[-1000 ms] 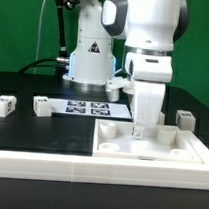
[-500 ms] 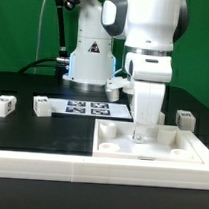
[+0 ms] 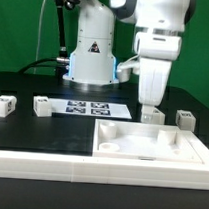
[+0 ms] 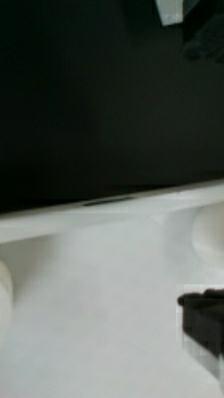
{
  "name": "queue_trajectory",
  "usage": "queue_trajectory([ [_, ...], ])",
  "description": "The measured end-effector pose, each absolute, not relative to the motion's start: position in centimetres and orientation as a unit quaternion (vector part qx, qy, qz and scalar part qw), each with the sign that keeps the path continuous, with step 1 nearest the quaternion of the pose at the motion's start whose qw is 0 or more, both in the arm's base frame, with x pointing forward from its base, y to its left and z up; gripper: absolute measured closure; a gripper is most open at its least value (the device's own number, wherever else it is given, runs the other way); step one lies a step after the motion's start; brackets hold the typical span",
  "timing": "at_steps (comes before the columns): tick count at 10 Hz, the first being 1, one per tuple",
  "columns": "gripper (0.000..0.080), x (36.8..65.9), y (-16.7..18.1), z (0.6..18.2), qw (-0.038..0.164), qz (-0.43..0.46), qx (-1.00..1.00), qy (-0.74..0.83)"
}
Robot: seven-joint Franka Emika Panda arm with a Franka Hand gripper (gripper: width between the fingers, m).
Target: Assemble one leg
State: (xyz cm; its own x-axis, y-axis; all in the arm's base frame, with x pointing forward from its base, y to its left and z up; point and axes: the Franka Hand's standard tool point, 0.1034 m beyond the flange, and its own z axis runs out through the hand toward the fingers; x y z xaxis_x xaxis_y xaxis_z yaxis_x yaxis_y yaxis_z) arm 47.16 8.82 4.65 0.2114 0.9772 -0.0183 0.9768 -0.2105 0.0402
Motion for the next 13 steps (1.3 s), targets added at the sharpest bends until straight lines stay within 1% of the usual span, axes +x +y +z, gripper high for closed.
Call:
queue_trajectory([
  [1, 0.015, 47.0, 9.5, 5.9, 0.026, 0.01, 0.786, 0.617],
  [2, 0.015, 47.1, 9.7, 6.2, 0.028, 0.012, 0.789, 0.614],
  [4, 0.015, 47.0, 9.6, 6.0, 0.026, 0.011, 0.798, 0.602],
  [6, 0.015, 47.0, 9.7, 6.0, 0.024, 0.014, 0.845, 0.534],
  [8, 0.015, 45.7, 11.5, 5.3, 0.011, 0.032, 0.919, 0.393],
  [9, 0.015, 45.5, 12.7, 5.0, 0.004, 0.037, 0.941, 0.337],
  [10, 0.015, 45.5, 13.2, 4.5, -0.004, 0.036, 0.958, 0.286],
  [13, 0.015, 45.7, 14.6, 4.3, -0.018, 0.035, 0.984, 0.172],
])
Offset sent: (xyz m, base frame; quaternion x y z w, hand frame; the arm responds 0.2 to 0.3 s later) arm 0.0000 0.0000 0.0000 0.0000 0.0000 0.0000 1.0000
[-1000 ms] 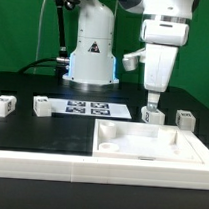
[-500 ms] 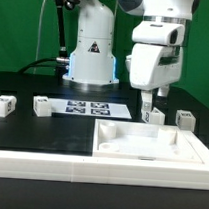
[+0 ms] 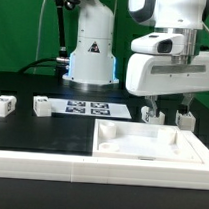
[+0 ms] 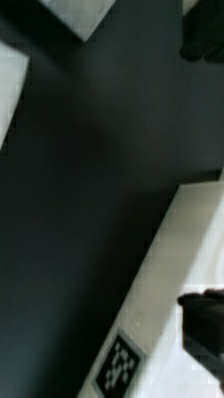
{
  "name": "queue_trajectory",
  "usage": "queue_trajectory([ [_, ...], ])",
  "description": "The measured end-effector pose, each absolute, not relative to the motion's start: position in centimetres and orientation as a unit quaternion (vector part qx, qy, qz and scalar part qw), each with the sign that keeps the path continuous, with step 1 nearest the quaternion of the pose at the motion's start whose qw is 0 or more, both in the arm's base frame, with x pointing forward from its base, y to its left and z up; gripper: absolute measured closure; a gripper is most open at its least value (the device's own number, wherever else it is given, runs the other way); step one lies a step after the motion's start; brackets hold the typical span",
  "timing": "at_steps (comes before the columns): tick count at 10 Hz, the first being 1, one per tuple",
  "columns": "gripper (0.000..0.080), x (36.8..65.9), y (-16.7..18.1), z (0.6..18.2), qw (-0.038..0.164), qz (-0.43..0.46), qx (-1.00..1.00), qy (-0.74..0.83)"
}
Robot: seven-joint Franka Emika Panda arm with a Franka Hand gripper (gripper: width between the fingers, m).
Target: Assemble one leg
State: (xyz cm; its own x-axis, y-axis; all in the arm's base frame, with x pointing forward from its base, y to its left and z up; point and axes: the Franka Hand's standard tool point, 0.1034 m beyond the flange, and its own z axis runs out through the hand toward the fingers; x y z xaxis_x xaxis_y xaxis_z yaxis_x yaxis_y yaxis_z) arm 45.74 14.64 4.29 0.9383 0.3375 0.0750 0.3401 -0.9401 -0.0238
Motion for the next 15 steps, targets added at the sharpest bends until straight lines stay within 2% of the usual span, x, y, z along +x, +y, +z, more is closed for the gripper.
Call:
queue_trajectory([
  [3, 0.015, 45.6, 15.0, 4.3, 0.028, -0.033, -0.996, -0.082],
  [7, 0.015, 43.8, 18.2, 3.9, 0.047, -0.034, -0.996, 0.073],
  [11, 0.015, 43.7, 18.2, 3.8, 0.043, -0.018, -0.997, 0.063],
  [15, 0.015, 44.1, 17.8, 4.6, 0.023, 0.095, -0.994, 0.039],
])
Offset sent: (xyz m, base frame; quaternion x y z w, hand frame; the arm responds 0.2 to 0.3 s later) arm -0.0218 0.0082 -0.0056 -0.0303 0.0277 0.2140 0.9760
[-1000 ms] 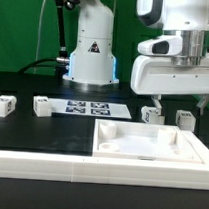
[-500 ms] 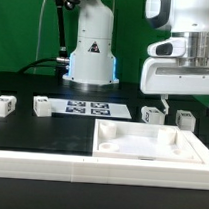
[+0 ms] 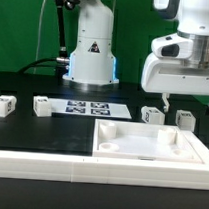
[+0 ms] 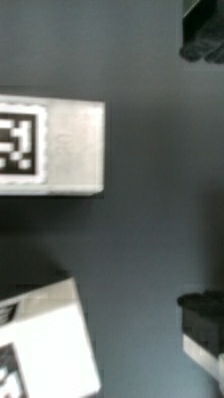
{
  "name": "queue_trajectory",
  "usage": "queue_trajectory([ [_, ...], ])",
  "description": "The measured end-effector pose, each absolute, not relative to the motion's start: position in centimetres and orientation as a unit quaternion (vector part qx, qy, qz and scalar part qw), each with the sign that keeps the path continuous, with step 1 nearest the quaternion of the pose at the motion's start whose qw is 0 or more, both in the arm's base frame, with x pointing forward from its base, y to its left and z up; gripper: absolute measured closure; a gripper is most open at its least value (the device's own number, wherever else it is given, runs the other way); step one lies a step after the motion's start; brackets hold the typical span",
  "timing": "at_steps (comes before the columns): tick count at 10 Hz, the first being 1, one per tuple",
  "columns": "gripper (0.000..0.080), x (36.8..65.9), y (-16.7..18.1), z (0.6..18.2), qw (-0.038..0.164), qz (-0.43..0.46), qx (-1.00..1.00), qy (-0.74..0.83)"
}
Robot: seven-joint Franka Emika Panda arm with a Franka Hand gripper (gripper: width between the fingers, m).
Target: Assemble one leg
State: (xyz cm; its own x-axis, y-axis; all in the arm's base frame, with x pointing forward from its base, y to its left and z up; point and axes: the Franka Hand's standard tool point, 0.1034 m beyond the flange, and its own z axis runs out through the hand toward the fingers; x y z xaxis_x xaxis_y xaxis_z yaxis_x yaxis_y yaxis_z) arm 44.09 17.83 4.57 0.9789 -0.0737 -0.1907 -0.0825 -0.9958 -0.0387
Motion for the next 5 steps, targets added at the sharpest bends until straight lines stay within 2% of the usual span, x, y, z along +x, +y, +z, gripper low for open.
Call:
queue_trajectory([
  [5, 0.015, 44.0, 17.54, 4.26, 0.002, 0.241, -0.97, 0.033],
])
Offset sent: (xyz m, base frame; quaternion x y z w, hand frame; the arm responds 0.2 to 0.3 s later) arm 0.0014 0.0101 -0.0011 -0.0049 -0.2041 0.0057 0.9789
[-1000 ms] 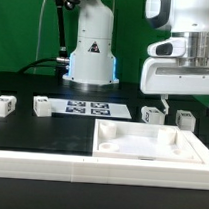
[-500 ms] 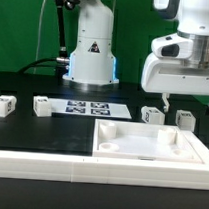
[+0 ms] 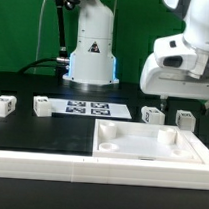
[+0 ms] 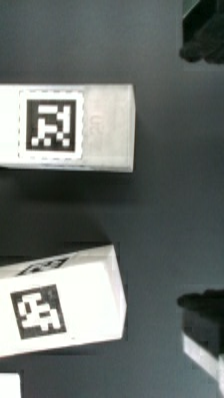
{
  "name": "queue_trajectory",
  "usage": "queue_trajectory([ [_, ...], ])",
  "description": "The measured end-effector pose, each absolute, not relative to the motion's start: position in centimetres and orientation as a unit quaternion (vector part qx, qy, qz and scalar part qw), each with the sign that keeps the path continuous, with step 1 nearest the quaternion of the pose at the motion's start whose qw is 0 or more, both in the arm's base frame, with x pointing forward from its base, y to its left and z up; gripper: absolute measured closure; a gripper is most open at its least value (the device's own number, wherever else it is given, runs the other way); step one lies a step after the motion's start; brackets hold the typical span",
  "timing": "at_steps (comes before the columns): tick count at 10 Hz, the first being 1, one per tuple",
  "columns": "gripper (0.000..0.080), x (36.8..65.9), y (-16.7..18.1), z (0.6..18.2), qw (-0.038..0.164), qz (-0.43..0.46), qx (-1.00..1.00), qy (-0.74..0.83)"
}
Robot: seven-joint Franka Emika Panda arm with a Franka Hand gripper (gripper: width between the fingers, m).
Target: Assemble one leg
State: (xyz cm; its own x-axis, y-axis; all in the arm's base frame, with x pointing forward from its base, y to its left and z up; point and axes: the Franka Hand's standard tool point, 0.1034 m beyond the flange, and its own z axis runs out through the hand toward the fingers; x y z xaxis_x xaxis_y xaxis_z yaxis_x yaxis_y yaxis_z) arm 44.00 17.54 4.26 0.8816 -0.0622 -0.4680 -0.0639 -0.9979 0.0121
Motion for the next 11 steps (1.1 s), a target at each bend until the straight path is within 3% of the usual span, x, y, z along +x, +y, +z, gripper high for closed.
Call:
queue_trajectory([
  [5, 0.015, 42.6, 18.4, 2.9, -0.016, 0.388, -0.921, 0.035],
  [11, 0.015, 42.2, 18.7, 1.4, -0.02, 0.386, -0.92, 0.063],
])
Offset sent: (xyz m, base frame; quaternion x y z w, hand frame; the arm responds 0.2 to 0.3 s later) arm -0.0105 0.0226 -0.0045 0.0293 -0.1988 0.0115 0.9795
